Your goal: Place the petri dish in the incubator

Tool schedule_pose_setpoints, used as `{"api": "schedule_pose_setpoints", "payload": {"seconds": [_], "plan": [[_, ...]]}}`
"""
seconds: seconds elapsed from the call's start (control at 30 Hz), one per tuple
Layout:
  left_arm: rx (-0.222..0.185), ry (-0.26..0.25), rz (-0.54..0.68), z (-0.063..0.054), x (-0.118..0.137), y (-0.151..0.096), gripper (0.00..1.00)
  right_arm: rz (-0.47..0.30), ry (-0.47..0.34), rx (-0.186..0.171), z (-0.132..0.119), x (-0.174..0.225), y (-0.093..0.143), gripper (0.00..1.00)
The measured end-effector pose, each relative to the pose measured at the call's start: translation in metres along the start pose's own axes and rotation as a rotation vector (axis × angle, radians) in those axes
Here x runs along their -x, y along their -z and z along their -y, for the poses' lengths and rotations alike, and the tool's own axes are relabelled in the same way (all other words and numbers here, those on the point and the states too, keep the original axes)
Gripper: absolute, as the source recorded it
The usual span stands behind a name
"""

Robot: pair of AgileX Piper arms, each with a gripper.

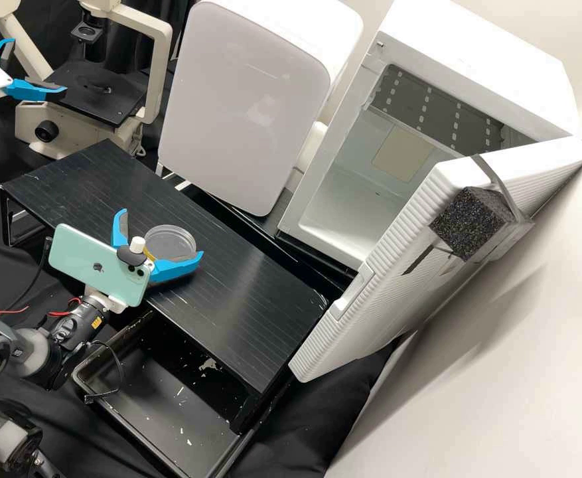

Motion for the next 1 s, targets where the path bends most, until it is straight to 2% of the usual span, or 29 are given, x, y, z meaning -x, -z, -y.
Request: {"api": "schedule_pose_setpoints", "payload": {"seconds": [0.37, 0.47, 0.77, 1.0], "plan": [[0.0, 0.0, 0.0, 0.0, 0.0, 0.0, 1.0, -0.004, -0.048, 0.006, -0.008, 0.005, 0.001, 1.0], [0.0, 0.0, 0.0, 0.0, 0.0, 0.0, 1.0, 0.001, -0.052, 0.027, -0.008, 0.005, 0.001, 1.0], [0.0, 0.0, 0.0, 0.0, 0.0, 0.0, 1.0, 0.073, 0.005, 0.04, 0.001, -0.002, -0.013, 1.0], [0.0, 0.0, 0.0, 0.0, 0.0, 0.0, 1.0, 0.116, -0.012, 0.038, -0.002, -0.01, -0.023, 1.0]]}}
